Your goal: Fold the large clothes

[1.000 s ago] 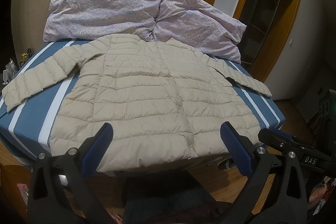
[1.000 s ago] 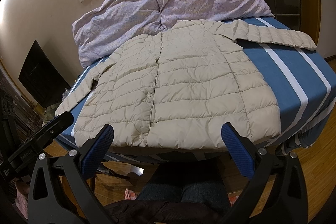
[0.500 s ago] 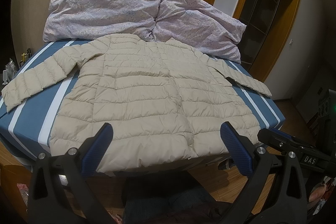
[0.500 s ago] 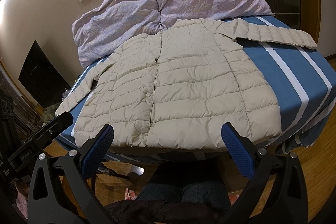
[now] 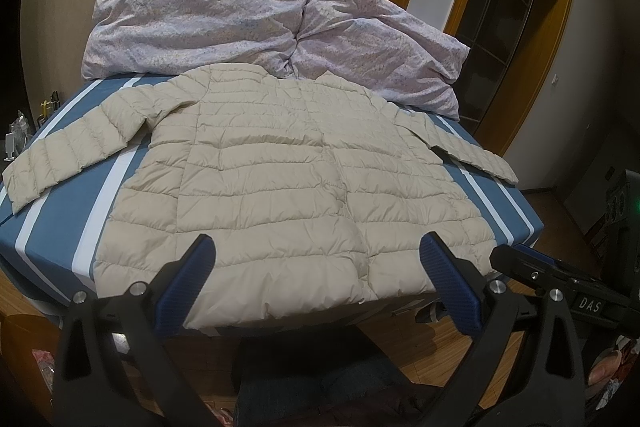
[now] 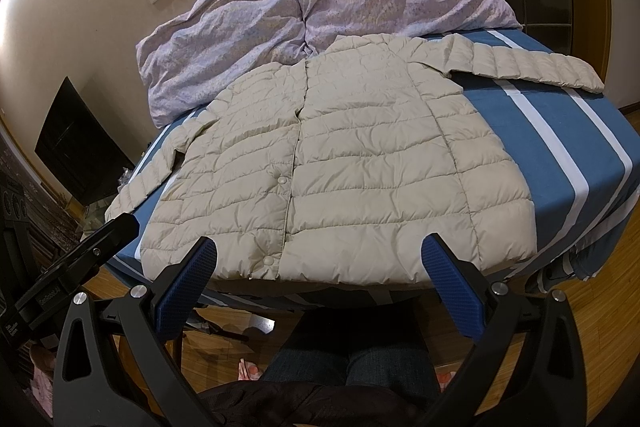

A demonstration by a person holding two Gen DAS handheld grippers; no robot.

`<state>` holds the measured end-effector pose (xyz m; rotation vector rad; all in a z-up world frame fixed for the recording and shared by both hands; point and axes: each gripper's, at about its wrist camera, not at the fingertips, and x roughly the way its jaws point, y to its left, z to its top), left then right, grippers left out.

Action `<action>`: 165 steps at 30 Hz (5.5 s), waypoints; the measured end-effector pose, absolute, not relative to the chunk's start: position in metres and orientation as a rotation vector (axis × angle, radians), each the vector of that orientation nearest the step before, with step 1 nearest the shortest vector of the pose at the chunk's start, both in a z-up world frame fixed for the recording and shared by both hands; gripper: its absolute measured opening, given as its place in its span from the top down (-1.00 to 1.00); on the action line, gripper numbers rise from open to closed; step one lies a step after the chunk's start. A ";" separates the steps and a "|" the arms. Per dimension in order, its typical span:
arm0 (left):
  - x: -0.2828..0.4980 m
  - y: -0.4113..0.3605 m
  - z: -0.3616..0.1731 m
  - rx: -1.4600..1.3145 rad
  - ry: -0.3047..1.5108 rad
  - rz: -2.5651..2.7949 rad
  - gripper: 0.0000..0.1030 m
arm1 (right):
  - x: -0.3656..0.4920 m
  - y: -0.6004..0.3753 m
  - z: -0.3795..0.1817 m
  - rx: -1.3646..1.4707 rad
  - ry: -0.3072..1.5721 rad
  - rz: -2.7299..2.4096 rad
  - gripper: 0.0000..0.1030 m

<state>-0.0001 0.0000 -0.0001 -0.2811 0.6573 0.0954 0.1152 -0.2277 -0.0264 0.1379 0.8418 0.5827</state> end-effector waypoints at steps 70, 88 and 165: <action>0.199 0.116 -0.121 -0.172 0.920 0.446 -0.97 | 0.469 -0.478 -0.121 0.698 0.854 -0.425 -0.30; 0.201 0.117 -0.121 -0.191 0.920 0.438 -0.96 | 0.492 -0.399 -0.064 0.446 0.731 -0.285 0.87; 0.060 0.327 -0.069 -0.479 0.912 0.929 -0.78 | 0.412 0.015 -0.110 -0.205 0.912 0.489 -0.70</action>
